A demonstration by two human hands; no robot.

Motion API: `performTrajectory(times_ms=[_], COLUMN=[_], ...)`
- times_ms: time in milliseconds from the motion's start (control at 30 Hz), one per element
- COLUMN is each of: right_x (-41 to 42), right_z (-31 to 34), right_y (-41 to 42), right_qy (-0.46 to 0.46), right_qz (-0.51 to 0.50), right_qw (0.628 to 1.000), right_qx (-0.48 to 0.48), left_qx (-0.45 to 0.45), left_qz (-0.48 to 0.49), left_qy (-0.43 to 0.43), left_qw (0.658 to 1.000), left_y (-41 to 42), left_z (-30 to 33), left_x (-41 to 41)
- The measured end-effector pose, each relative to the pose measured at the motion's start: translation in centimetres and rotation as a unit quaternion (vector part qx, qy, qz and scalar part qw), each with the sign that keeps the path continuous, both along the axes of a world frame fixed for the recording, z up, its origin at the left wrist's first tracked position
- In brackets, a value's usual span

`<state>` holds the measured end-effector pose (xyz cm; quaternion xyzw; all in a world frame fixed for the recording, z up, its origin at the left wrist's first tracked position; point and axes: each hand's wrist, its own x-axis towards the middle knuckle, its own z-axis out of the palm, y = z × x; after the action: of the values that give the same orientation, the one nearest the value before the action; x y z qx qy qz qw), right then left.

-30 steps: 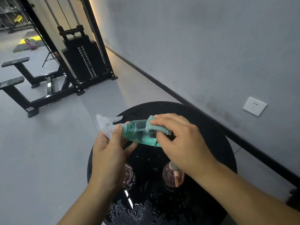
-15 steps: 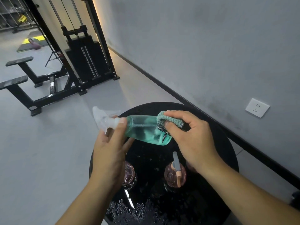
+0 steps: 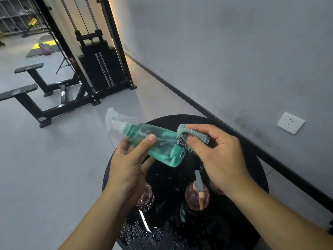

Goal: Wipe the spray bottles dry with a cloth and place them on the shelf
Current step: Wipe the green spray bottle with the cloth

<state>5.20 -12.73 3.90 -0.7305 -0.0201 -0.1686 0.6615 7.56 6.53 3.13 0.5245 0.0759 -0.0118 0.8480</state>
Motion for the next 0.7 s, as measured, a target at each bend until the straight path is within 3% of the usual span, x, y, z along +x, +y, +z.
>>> performTrajectory(times_ms=[267,500,700], right_x=[0.34,0.43,0.50], right_z=[0.14,-0.13,-0.23], right_y=[-0.81,-0.86,-0.92], right_qy=[0.006,0.007,0.002], right_qz=[-0.027,-0.032,-0.044], right_qw=[1.000,0.999,0.999], right_qx=[0.004,-0.015,-0.022], left_qx=[-0.018,-0.078,-0.061], left_qz=[0.025,-0.012,-0.037], left_qy=[0.033,0.058,0.087], left_qw=[0.999,0.995,0.994], left_y=[0.09,0.05,0.59], left_z=[-0.05,0.62,0.24], left_x=[0.13,-0.02,-0.12])
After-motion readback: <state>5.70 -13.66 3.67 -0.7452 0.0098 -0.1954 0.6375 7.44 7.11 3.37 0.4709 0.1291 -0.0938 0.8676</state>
